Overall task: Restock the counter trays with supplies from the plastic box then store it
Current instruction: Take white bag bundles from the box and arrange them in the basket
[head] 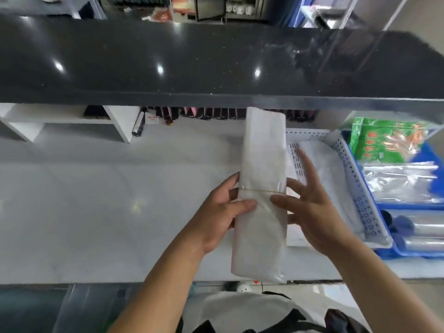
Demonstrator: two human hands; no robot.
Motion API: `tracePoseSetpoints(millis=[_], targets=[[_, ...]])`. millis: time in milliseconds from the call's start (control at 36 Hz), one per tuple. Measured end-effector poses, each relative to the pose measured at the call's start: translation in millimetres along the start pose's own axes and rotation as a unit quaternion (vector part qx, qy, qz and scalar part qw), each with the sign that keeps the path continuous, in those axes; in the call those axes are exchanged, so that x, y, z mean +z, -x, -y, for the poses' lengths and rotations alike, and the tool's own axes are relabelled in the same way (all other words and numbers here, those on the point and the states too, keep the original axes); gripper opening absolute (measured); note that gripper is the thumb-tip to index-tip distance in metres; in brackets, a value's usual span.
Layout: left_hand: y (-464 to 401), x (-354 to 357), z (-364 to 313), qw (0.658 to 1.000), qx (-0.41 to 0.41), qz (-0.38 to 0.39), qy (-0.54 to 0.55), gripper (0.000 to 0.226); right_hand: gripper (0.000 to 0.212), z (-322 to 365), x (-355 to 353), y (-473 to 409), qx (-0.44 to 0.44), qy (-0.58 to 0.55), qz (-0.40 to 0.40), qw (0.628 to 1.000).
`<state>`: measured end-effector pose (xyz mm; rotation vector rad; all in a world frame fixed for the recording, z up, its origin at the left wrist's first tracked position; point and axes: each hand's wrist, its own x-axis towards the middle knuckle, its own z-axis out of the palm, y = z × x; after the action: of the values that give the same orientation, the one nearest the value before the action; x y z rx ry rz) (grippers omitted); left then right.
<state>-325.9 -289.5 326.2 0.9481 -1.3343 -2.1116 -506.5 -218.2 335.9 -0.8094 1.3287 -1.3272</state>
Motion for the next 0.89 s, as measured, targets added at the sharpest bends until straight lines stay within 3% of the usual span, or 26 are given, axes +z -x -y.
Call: tracePoseSetpoints(millis=[139, 194, 306, 528, 778, 889], targets=[[-34.1, 34.2, -4.2, 0.995, -0.016, 0.052, -0.082, 0.041, 0.078, 1.4, -51.4, 18.2, 0.006, -0.049, -0.053, 0.997], [-48.9, 39.6, 5.1, 0.993, -0.008, 0.005, -0.121, 0.043, 0.071, -1.2, -69.5, 23.5, 0.022, -0.075, -0.074, 0.994], [-75.8, 41.7, 36.8, 0.950, -0.008, -0.144, -0.276, 0.060, 0.066, -13.7, -97.3, 34.1, 0.044, -0.099, -0.107, 0.988], [-79.0, 59.9, 83.2, 0.974, -0.079, -0.134, -0.165, 0.062, 0.065, -35.5, -129.7, 24.1, 0.095, -0.125, -0.111, 0.981], [-78.7, 62.4, 83.5, 0.976, -0.102, -0.150, -0.121, 0.056, 0.068, -26.0, -138.4, -61.6, 0.112, -0.047, 0.001, 0.993], [-78.3, 66.5, 81.4, 0.975, -0.103, -0.160, -0.119, 0.058, 0.070, -35.1, -133.1, -92.0, 0.117, 0.129, 0.047, 0.984]])
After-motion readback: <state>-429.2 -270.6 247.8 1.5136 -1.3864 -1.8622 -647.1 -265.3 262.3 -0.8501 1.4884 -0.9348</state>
